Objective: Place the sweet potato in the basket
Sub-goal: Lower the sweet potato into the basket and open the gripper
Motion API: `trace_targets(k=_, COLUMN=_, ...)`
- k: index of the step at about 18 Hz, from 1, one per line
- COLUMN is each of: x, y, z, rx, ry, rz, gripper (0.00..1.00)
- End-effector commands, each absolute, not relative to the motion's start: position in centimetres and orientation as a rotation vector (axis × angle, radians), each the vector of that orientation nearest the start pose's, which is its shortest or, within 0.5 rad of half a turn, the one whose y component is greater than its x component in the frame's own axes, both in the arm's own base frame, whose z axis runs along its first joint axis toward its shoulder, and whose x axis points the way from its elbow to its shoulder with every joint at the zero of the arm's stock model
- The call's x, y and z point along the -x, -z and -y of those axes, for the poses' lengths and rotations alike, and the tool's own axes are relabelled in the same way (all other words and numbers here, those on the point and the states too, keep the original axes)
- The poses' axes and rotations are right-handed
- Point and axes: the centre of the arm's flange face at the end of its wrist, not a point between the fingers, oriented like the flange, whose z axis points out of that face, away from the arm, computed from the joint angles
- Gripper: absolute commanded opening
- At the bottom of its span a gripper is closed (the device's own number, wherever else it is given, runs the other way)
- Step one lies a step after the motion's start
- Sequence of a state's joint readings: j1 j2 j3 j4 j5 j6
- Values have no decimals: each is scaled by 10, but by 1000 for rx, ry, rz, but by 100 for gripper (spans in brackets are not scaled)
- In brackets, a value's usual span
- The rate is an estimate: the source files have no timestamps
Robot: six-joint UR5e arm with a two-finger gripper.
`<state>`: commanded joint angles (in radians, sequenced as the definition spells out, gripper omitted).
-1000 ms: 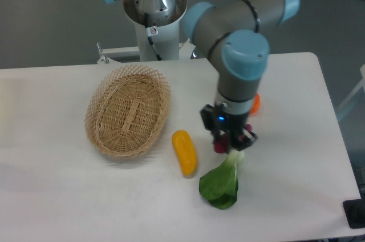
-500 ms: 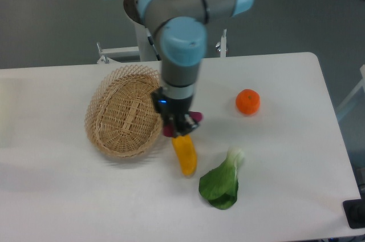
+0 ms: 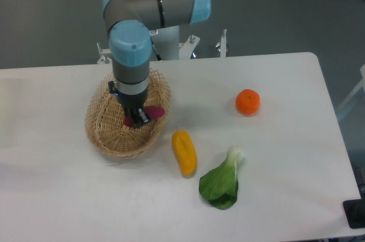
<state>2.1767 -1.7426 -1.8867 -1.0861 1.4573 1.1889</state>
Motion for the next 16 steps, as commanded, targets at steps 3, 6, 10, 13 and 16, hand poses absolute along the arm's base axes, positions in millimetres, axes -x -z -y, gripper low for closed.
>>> trace_targets(k=3, x=175, y=-290, z=-508, rx=2933, ry=132, rz=-881, gripper=22)
trace_targets(k=6, x=174, y=-278, z=-508, rx=2947, ry=162, rz=-875, gripper=26)
trace_targets(k=10, x=165, y=-274, z=-509, rx=2947, ry=175, rz=-897, gripper=38)
trace_targets(k=13, x=160, y=-272, z=-503, rx=2948, ry=182, rz=-911, gripper=50)
trace_targets(k=16, x=158, y=-272, z=-501, rx=2948, ry=184, rz=-916, gripper=69)
